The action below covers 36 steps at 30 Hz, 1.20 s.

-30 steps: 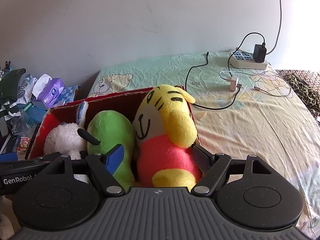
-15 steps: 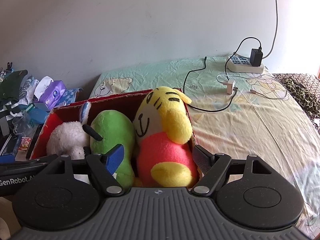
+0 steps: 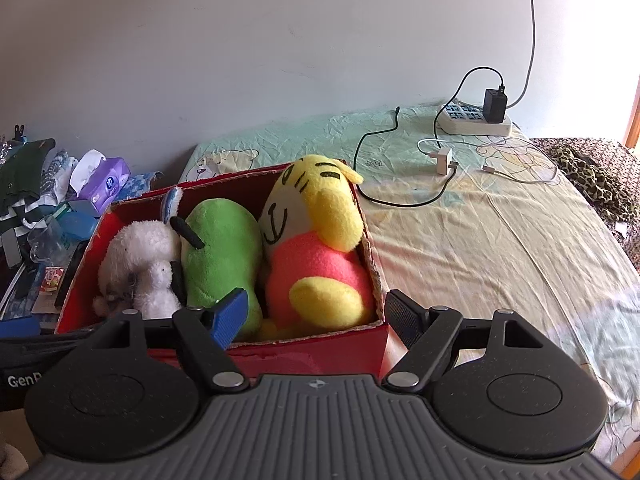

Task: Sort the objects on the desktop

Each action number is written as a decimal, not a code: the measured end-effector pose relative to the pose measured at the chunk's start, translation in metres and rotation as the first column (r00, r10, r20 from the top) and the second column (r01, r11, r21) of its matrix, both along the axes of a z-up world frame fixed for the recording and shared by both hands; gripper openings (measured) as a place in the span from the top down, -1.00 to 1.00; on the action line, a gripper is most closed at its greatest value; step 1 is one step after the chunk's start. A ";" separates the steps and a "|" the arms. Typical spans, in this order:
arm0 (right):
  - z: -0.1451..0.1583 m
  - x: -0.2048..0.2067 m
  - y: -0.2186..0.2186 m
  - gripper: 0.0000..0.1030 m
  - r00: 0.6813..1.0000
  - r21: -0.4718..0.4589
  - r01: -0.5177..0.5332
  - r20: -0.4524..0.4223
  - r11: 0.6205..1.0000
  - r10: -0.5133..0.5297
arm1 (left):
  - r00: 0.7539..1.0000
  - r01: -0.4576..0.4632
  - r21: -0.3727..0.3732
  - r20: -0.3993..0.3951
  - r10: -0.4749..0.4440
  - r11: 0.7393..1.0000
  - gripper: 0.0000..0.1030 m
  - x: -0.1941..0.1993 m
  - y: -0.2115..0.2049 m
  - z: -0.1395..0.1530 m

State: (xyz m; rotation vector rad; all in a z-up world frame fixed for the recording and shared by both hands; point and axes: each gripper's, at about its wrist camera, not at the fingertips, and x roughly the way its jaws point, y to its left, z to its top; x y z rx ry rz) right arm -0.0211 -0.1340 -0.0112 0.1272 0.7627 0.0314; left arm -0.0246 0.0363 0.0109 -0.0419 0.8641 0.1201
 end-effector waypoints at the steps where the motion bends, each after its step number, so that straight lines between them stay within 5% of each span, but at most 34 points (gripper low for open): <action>1: -0.001 -0.002 0.000 -0.52 1.000 -0.001 0.004 -0.002 1.000 -0.004 | 1.000 0.001 0.001 -0.004 -0.001 1.000 -0.98 -0.002 -0.001 -0.002; 22: -0.001 -0.014 -0.001 -0.52 0.999 -0.005 -0.039 0.005 0.999 0.039 | 0.998 -0.034 -0.018 -0.049 0.033 0.999 -0.97 -0.018 -0.001 -0.015; 36: -0.006 -0.012 -0.014 -0.52 1.000 0.016 0.013 -0.012 1.000 -0.013 | 0.997 0.024 -0.046 -0.077 -0.028 0.999 -0.97 -0.006 -0.013 -0.018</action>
